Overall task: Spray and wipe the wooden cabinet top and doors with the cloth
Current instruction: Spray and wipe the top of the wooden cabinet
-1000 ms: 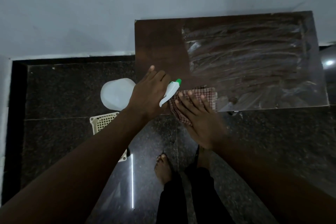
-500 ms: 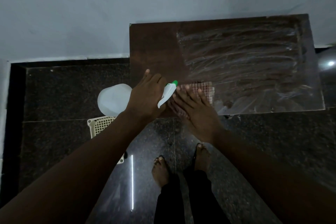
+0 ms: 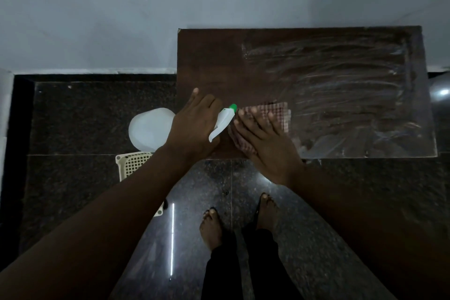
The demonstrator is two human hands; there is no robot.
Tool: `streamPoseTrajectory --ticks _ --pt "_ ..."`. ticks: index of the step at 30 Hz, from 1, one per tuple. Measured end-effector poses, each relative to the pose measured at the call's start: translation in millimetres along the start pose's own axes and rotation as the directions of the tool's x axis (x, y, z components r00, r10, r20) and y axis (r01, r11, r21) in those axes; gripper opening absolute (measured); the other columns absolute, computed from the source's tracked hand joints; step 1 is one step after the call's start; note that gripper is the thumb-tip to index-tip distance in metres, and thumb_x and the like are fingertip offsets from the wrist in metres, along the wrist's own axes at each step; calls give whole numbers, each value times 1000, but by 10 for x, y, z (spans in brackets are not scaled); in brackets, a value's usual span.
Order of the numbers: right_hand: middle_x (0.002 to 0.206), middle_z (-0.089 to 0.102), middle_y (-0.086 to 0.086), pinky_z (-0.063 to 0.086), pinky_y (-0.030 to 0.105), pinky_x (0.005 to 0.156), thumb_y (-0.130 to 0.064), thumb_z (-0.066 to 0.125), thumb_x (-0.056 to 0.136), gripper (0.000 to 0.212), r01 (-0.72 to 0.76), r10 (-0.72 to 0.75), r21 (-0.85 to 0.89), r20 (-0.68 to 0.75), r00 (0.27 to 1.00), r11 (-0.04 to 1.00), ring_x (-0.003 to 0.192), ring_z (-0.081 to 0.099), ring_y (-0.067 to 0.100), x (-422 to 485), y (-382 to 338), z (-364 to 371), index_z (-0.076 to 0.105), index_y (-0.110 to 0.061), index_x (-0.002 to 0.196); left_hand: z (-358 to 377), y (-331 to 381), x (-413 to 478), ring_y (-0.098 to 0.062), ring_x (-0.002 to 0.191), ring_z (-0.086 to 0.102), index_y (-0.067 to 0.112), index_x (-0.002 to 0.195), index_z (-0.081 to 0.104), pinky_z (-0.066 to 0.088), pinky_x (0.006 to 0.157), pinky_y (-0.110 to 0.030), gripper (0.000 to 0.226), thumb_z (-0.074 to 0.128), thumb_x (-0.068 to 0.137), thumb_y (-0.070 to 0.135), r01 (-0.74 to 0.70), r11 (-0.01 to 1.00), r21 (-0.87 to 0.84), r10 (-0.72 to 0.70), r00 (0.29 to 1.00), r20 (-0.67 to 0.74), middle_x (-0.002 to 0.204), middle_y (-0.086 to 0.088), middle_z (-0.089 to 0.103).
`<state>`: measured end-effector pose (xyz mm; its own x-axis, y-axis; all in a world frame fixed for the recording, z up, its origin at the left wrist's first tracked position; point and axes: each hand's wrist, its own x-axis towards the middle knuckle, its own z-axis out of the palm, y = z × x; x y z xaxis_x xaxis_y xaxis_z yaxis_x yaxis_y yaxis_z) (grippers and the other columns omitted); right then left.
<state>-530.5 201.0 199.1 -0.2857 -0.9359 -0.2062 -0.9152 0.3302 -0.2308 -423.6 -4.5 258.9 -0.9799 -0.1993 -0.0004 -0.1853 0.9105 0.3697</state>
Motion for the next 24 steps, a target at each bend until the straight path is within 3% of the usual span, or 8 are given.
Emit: streamPoseTrajectory --ticks 3,8,12,20,22,24 --pt "169 12 2 9 52 126 -40 25 103 61 40 -40 -18 16 999 999 157 5 26 14 75 -19 21 -19 161 0 -31 -8 -34 87 58 5 95 57 28 116 -48 28 62 70 16 9 1000 1 -9 1000 -5 90 -13 58" --pt "168 15 0 2 48 125 -44 16 103 61 -133 138 122 -35 990 984 156 8 24 517 378 -235 25 -22 159 5 -98 -5 -34 84 58 4 94 57 32 114 -51 26 63 69 12 -4 1000 15 4 1000 -1 90 -14 58" --pt "169 9 -1 2 51 126 -45 15 101 63 -190 195 103 -35 980 976 157 2 24 608 357 -253 20 -23 160 -24 -164 -52 -34 83 59 3 93 58 35 112 -52 25 65 72 13 -11 1000 23 12 1000 -16 89 -16 60" --pt "170 5 2 11 54 125 -39 38 100 68 196 -192 -67 60 980 978 157 3 27 -37 -186 95 16 -20 162 -65 -163 -217 -35 91 61 2 101 60 34 114 -50 33 70 72 15 12 1000 5 -12 1000 -26 94 -17 62" --pt "170 8 0 12 53 125 -39 38 100 66 205 -202 -56 61 978 977 157 4 25 -33 -120 65 18 -22 161 -71 -160 -264 -35 91 60 2 101 59 34 114 -51 33 69 72 14 10 1000 5 -10 1000 -27 95 -17 61" --pt "169 12 0 13 54 125 -38 29 102 61 121 -120 -30 31 992 992 157 6 24 38 -40 0 21 -23 161 -74 -167 -308 -34 87 59 4 97 58 34 114 -51 25 62 75 13 7 1000 9 -7 999 -33 91 -15 59"
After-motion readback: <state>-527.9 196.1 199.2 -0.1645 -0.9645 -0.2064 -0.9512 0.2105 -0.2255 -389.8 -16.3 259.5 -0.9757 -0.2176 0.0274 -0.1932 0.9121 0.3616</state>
